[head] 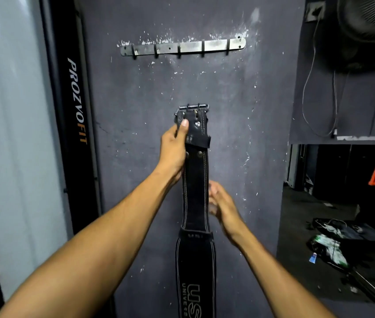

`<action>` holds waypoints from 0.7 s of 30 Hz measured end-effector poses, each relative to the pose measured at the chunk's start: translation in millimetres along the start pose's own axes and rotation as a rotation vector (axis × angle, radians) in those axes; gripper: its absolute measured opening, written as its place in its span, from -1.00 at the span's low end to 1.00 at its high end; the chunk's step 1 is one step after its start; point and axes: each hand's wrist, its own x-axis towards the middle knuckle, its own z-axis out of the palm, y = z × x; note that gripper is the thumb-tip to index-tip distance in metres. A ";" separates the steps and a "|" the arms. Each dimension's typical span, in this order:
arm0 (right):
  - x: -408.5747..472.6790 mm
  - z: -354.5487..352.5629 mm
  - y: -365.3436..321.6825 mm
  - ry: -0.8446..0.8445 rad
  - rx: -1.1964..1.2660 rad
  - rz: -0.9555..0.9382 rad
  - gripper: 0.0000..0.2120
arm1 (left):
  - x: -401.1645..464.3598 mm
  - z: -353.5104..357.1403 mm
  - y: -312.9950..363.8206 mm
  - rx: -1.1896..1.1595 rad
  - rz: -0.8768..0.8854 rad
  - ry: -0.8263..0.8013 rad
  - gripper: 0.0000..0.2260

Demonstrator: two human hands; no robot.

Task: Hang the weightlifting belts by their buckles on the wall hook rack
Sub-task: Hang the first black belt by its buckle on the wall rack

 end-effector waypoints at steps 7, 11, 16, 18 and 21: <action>76.4 -3.1 -110.0 0.296 -0.222 -0.397 -0.78 | 0.6 19.2 -31.9 0.041 0.054 -0.001 -0.78; 116.4 -2.7 -126.7 0.426 -0.482 -0.507 -0.82 | 38.7 31.1 -36.4 0.052 0.052 -0.026 -0.74; 174.8 -11.9 -141.0 0.527 -0.569 -0.613 -0.79 | 109.3 42.4 -34.4 0.272 0.079 -0.105 -0.68; 194.8 -18.7 -149.1 0.559 -0.573 -0.656 -0.76 | 134.4 45.9 -26.9 0.447 0.241 -0.175 -0.70; 225.1 -29.8 -165.4 0.641 -0.631 -0.724 -0.74 | 171.2 58.8 -17.1 0.626 0.381 -0.238 -0.65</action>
